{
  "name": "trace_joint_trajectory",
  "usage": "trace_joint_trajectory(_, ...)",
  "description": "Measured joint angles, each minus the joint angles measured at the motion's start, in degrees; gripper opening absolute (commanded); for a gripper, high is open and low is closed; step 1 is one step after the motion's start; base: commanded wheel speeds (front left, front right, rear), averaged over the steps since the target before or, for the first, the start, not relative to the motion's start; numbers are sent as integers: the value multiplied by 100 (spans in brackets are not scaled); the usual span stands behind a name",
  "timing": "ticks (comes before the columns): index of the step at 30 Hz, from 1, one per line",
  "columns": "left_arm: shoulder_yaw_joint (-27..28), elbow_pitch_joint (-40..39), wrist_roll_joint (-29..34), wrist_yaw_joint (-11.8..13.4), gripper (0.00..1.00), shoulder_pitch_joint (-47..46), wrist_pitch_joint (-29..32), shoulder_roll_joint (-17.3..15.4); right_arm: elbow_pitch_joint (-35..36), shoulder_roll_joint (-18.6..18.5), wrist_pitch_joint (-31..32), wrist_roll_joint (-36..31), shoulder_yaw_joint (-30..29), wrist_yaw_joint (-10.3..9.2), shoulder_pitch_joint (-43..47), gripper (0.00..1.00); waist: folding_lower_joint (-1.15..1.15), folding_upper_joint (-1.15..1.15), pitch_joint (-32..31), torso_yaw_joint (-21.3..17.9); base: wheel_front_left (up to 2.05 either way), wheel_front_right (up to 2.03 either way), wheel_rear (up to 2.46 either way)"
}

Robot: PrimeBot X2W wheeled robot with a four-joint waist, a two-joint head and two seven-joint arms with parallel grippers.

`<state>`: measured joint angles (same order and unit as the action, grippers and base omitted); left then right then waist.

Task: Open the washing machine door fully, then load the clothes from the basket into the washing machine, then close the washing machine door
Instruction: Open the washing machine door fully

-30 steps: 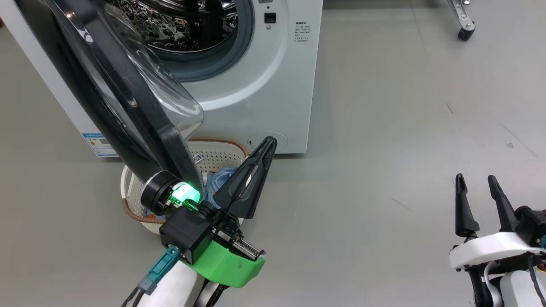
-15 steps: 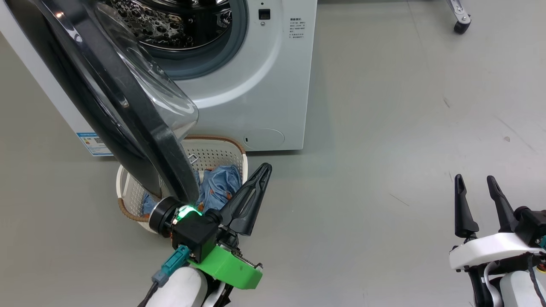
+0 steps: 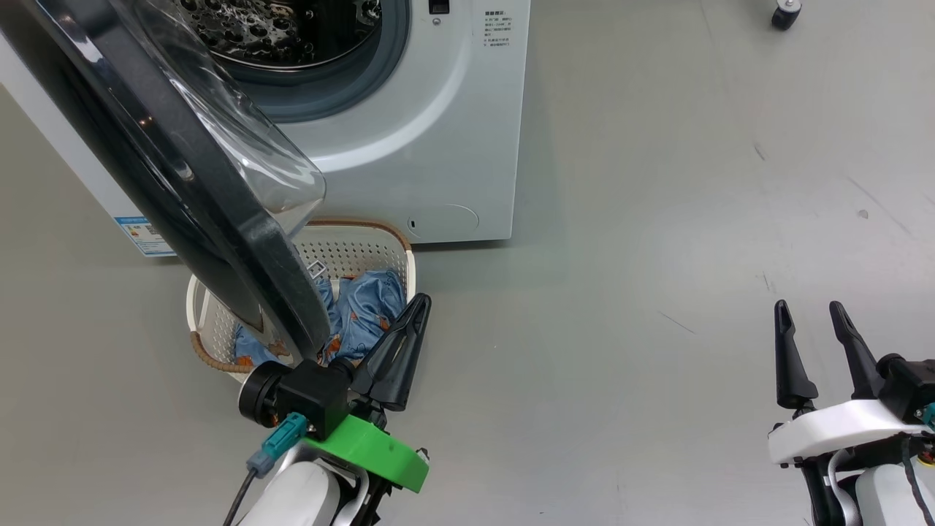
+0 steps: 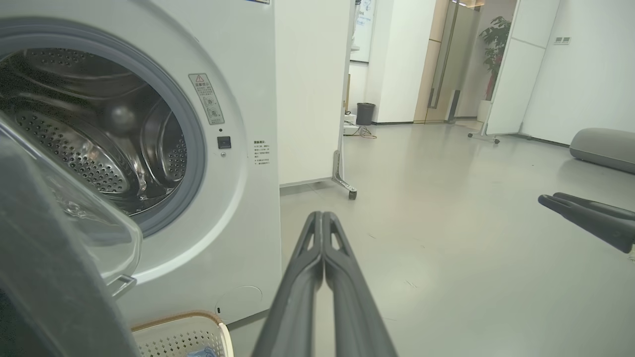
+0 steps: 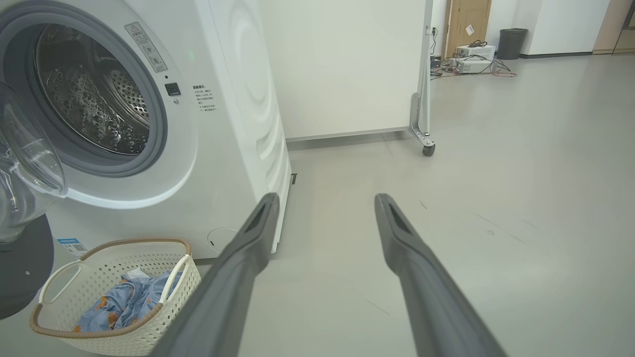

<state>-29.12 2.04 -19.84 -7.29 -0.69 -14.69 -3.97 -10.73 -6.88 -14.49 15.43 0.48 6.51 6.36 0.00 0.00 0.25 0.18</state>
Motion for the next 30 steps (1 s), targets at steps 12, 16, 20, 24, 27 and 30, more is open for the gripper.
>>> trace_joint_trajectory(12,171,168,-241,0,0,-316,0,89,1,-3,0,1,-56,10,-6,100,0,0,211,40,0,0,0)
trace_joint_trajectory(16,309,334,-241,0,0,-435,0,91,3,0,0,8,-70,16,-31,100,0,0,299,82,0,0,0)
trace_joint_trajectory(20,425,533,-244,1,0,-499,0,93,-4,7,0,8,-63,18,-107,100,0,0,345,114,0,0,0)
trace_joint_trajectory(24,531,703,-253,26,0,-526,1,102,-13,8,0,9,-65,19,-125,100,0,0,376,127,0,0,0)
trace_joint_trajectory(27,609,825,-256,73,0,-555,1,109,-29,8,0,14,-75,48,-125,100,0,0,400,139,0,0,0)
trace_joint_trajectory(30,705,918,-300,86,0,-620,0,110,-52,10,0,16,-80,48,-125,100,0,0,422,155,0,0,0)
